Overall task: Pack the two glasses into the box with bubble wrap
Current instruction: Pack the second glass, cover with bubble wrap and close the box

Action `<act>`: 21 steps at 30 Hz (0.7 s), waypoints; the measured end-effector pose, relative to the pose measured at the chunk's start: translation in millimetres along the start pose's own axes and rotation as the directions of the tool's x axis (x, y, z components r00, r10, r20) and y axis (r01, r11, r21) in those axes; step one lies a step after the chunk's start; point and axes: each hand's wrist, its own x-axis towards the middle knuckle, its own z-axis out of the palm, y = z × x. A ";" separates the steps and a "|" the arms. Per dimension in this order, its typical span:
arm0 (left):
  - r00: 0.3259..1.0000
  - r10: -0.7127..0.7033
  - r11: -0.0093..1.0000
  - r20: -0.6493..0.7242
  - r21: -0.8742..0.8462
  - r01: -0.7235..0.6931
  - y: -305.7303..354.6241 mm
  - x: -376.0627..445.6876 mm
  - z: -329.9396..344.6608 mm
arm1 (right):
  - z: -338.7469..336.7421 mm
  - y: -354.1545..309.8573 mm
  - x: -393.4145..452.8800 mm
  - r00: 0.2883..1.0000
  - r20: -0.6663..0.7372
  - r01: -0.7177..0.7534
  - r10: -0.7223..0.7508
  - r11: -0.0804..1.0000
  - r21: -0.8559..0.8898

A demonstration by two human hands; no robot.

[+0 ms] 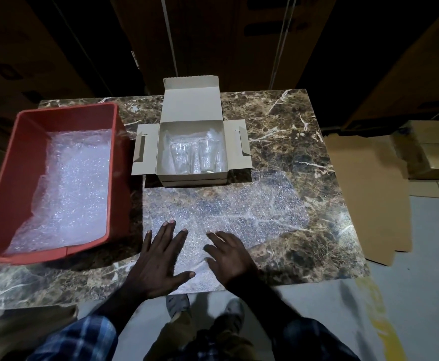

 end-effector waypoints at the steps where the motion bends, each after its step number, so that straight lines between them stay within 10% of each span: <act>1: 1.000 0.020 1.000 -0.023 0.010 -0.020 0.2 -1.2 1.7 | 0.6 0.7 -0.7 0.998 -0.047 -0.032 0.034 0.999 0.031; 8: 0.953 0.144 0.989 -0.265 0.074 -0.129 8.0 -3.5 4.7 | -17.2 0.5 -4.3 0.956 -0.193 -0.177 0.222 0.959 0.223; 13: 0.858 -0.267 0.957 -0.439 -0.229 0.180 12.5 -4.5 -11.6 | -16.1 9.0 -9.2 0.934 -0.082 -0.347 0.348 0.938 0.025; 17: 0.563 -0.774 0.532 -0.289 -0.780 0.331 44.7 8.3 -34.7 | -15.1 8.6 -11.5 0.920 -0.056 -0.391 0.388 0.919 -0.055; 21: 0.424 -0.903 0.000 0.064 -0.989 0.151 46.6 27.2 -43.5 | -18.2 13.0 -12.3 0.891 -0.112 -0.449 0.440 0.891 -0.070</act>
